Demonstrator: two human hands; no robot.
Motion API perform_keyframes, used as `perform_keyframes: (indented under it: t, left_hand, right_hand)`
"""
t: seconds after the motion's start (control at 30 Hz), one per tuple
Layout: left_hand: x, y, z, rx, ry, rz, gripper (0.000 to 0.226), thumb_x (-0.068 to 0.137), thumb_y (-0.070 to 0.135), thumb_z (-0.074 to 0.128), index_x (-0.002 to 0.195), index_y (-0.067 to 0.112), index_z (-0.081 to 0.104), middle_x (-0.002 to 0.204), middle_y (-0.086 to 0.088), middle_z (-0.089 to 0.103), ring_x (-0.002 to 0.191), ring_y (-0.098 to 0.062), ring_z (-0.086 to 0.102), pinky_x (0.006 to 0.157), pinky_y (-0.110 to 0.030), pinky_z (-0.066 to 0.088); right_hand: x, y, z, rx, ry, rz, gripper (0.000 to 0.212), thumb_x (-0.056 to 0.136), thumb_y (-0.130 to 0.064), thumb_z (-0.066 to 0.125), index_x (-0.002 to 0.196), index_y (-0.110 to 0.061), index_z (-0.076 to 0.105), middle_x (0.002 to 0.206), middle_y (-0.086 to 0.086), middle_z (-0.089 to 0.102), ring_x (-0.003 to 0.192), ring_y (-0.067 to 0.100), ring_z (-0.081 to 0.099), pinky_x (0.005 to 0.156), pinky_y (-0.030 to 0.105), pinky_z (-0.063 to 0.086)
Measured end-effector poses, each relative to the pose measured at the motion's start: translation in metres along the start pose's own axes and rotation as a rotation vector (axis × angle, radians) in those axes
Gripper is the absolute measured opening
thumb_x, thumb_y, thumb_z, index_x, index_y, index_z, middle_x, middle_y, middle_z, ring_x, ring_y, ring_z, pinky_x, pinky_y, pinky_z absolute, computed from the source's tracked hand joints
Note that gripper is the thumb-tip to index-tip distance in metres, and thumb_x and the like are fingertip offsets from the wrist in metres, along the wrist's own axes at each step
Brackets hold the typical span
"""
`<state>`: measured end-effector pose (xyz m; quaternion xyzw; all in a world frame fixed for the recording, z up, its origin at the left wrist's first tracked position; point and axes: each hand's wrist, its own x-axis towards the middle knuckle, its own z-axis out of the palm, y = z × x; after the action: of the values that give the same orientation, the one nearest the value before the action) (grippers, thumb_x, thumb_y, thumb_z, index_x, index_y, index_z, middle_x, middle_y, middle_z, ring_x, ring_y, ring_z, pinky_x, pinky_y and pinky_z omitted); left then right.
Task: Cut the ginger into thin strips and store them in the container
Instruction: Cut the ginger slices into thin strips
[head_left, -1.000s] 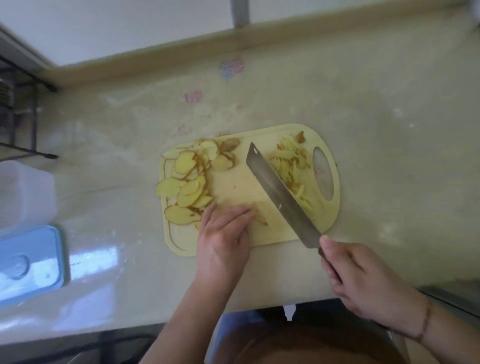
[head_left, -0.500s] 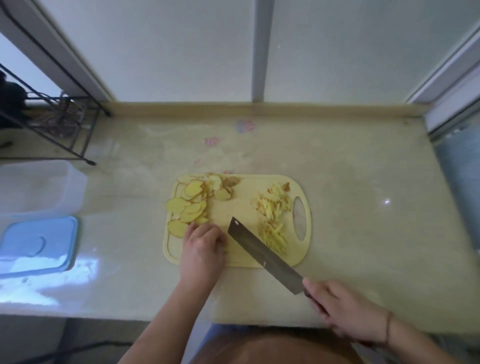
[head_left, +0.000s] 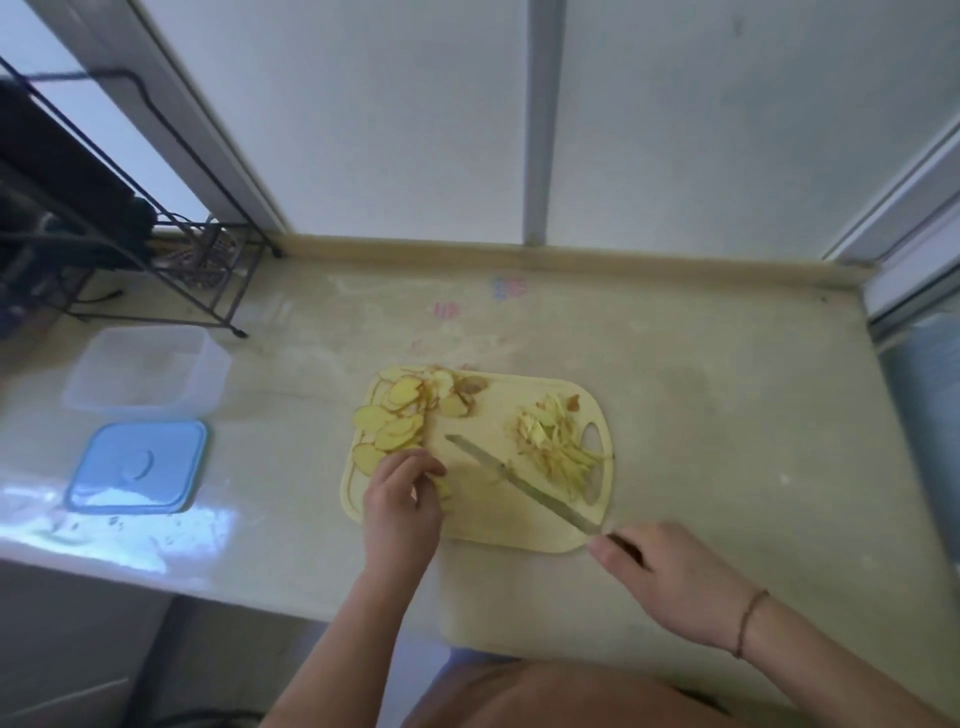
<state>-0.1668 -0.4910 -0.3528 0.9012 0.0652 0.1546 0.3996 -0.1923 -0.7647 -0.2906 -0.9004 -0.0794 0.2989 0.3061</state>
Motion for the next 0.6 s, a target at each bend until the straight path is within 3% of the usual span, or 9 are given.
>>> perform_keyframes:
  t: [0.1, 0.2, 0.27, 0.37, 0.47, 0.53, 0.6]
  left_hand:
    - [0.001, 0.002, -0.007, -0.086, 0.194, -0.186, 0.027, 0.079, -0.008, 0.051, 0.085, 0.012, 0.068, 0.091, 0.004, 0.062, 0.089, -0.011, 0.058, 0.080, -0.029, 0.048]
    - [0.000, 0.006, -0.002, -0.023, 0.106, -0.141, 0.026, 0.085, -0.013, 0.059, 0.093, 0.009, 0.069, 0.095, 0.003, 0.060, 0.091, -0.015, 0.057, 0.081, -0.030, 0.048]
    - [-0.002, 0.012, 0.006, -0.038, 0.058, -0.166, 0.022, 0.091, -0.008, 0.059, 0.096, 0.011, 0.070, 0.097, 0.004, 0.060, 0.092, -0.016, 0.058, 0.082, -0.031, 0.048]
    - [0.001, 0.021, 0.018, -0.106, 0.048, -0.254, 0.020, 0.093, -0.003, 0.059, 0.103, 0.012, 0.069, 0.098, 0.004, 0.064, 0.096, -0.016, 0.061, 0.086, -0.033, 0.049]
    - [0.001, 0.021, 0.035, 0.072, -0.196, -0.040, 0.017, 0.084, 0.012, 0.070, 0.101, 0.010, 0.072, 0.093, 0.000, 0.070, 0.091, -0.027, 0.064, 0.084, -0.040, 0.049]
    - [0.000, 0.021, 0.043, 0.089, -0.237, 0.031, 0.017, 0.081, 0.015, 0.070, 0.098, 0.012, 0.072, 0.088, 0.002, 0.069, 0.086, -0.026, 0.065, 0.080, -0.036, 0.050]
    - [0.002, 0.028, 0.039, -0.087, -0.095, -0.091, 0.018, 0.084, 0.001, 0.062, 0.096, 0.014, 0.066, 0.090, 0.006, 0.061, 0.087, -0.017, 0.058, 0.081, -0.020, 0.044]
  right_hand:
    - [-0.009, -0.003, 0.009, -0.271, 0.079, -0.035, 0.077, 0.072, -0.087, 0.003, 0.075, -0.024, 0.047, 0.064, -0.006, 0.047, 0.072, 0.016, 0.061, 0.063, 0.035, 0.041]
    - [-0.009, 0.002, 0.013, -0.414, 0.124, -0.031, 0.087, 0.065, -0.087, -0.011, 0.084, -0.028, 0.050, 0.075, -0.006, 0.054, 0.082, 0.016, 0.064, 0.065, 0.034, 0.042]
    - [-0.012, 0.009, 0.012, -0.366, 0.167, 0.022, 0.082, 0.066, -0.088, -0.005, 0.080, -0.028, 0.050, 0.076, -0.006, 0.059, 0.079, 0.014, 0.063, 0.065, 0.032, 0.044]
    - [-0.021, 0.018, 0.015, -0.070, 0.260, 0.048, 0.077, 0.072, -0.092, 0.011, 0.063, -0.024, 0.045, 0.056, -0.007, 0.052, 0.059, 0.009, 0.055, 0.055, 0.023, 0.036]
    - [-0.023, 0.022, 0.019, 0.158, 0.330, 0.071, 0.088, 0.064, -0.101, 0.018, 0.057, -0.017, 0.042, 0.048, -0.006, 0.045, 0.048, 0.010, 0.044, 0.051, 0.025, 0.033]
    - [-0.024, 0.019, 0.019, 0.114, 0.352, 0.083, 0.088, 0.064, -0.101, 0.016, 0.057, -0.017, 0.043, 0.048, -0.006, 0.046, 0.048, 0.011, 0.045, 0.051, 0.025, 0.033]
    - [-0.024, 0.013, 0.016, -0.061, 0.366, 0.094, 0.081, 0.070, -0.095, 0.009, 0.065, -0.023, 0.045, 0.055, -0.005, 0.055, 0.056, 0.011, 0.056, 0.055, 0.029, 0.038]
